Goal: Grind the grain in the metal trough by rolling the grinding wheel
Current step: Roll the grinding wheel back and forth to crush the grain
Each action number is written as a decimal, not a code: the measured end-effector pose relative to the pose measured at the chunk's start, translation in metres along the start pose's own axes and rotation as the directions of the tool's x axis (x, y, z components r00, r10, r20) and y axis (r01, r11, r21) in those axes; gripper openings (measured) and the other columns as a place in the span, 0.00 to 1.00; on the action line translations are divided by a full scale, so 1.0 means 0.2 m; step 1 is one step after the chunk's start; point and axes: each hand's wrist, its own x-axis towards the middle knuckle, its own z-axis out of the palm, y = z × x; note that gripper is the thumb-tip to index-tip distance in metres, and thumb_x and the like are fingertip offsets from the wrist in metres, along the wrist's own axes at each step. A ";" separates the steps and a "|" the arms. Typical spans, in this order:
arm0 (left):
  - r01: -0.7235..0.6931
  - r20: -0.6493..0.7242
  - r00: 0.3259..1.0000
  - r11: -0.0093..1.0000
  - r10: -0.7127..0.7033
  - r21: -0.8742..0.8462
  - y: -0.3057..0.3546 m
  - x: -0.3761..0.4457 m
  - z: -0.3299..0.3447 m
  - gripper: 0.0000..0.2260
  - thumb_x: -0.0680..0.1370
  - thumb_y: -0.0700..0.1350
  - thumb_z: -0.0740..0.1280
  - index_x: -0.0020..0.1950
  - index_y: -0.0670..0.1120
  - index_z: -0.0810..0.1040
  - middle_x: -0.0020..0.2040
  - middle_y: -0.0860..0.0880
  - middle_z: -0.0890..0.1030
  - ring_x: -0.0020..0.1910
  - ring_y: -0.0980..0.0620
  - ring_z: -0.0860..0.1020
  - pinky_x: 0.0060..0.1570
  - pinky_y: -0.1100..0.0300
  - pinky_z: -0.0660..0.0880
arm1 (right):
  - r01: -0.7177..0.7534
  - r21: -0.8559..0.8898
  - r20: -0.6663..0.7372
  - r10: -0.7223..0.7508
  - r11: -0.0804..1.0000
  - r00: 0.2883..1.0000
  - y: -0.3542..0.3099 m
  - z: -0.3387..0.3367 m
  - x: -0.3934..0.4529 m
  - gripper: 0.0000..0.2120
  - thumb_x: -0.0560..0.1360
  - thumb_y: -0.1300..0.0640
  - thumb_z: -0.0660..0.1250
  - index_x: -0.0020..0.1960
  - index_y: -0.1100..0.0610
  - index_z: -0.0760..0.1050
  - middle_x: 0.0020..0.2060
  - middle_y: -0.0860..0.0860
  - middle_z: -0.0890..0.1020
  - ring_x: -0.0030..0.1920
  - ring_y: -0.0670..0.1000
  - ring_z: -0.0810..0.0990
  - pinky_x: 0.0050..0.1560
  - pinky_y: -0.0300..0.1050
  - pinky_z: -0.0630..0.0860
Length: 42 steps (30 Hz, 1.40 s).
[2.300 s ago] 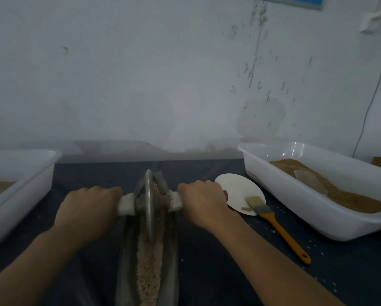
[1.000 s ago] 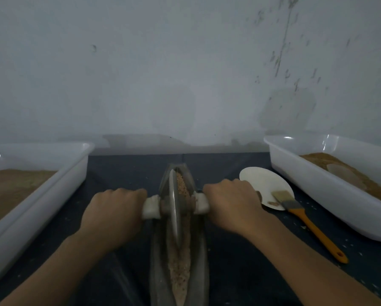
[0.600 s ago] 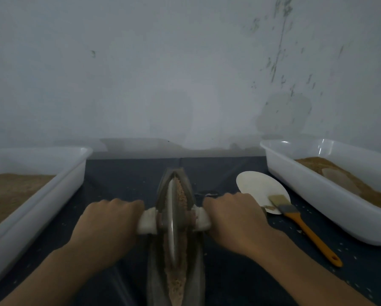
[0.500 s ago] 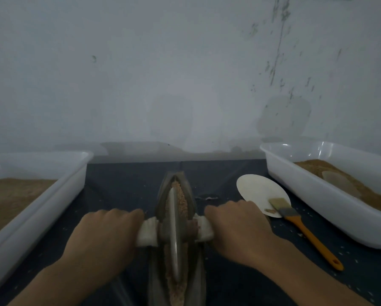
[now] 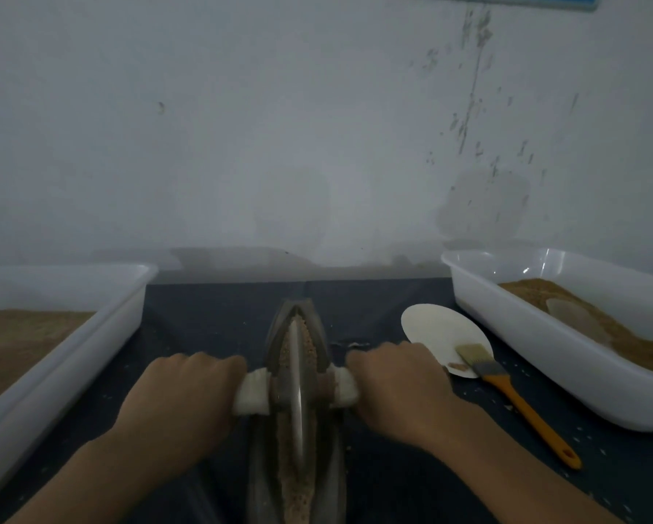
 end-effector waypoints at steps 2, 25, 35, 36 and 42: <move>-0.070 -0.049 0.996 0.997 0.070 0.009 0.01 -0.05 -0.05 0.23 0.56 0.56 0.74 0.35 0.56 0.60 0.25 0.54 0.68 0.24 0.51 0.75 0.26 0.61 0.56 | 0.012 0.054 0.040 -0.014 0.998 0.999 -0.01 -0.02 -0.10 0.14 0.71 0.45 0.63 0.36 0.46 0.58 0.33 0.47 0.74 0.33 0.53 0.74 0.33 0.47 0.64; 0.033 0.010 0.999 0.995 -0.032 -0.094 -0.04 -0.08 0.08 0.18 0.61 0.60 0.68 0.35 0.58 0.59 0.28 0.54 0.70 0.30 0.52 0.78 0.27 0.59 0.62 | 0.093 -0.113 -0.143 -0.109 0.989 0.984 -0.05 -0.06 -0.06 0.14 0.58 0.50 0.75 0.35 0.50 0.71 0.26 0.48 0.75 0.23 0.50 0.73 0.26 0.43 0.59; 0.134 0.008 0.991 0.990 -0.133 -0.052 -0.03 0.03 0.15 0.13 0.69 0.60 0.65 0.38 0.55 0.63 0.33 0.54 0.75 0.35 0.51 0.78 0.30 0.58 0.64 | -0.032 -0.122 -0.054 0.026 0.992 0.998 -0.02 0.01 0.11 0.05 0.71 0.52 0.66 0.43 0.49 0.70 0.37 0.50 0.78 0.37 0.55 0.78 0.34 0.46 0.63; 0.159 -0.003 0.987 0.986 -0.159 -0.057 -0.04 0.07 0.17 0.13 0.69 0.59 0.65 0.38 0.54 0.64 0.34 0.53 0.76 0.35 0.49 0.79 0.30 0.58 0.64 | -0.044 -0.133 -0.068 0.035 0.990 0.997 0.00 0.04 0.16 0.06 0.71 0.52 0.67 0.43 0.49 0.69 0.37 0.50 0.78 0.37 0.55 0.78 0.34 0.46 0.63; 0.140 -0.003 0.990 0.990 -0.140 0.011 -0.04 0.18 0.18 0.09 0.72 0.55 0.63 0.40 0.53 0.65 0.37 0.52 0.77 0.37 0.48 0.79 0.31 0.58 0.64 | -0.078 -0.140 -0.103 0.063 0.987 0.993 0.06 0.11 0.26 0.10 0.72 0.50 0.68 0.44 0.49 0.67 0.39 0.49 0.80 0.38 0.54 0.78 0.35 0.46 0.63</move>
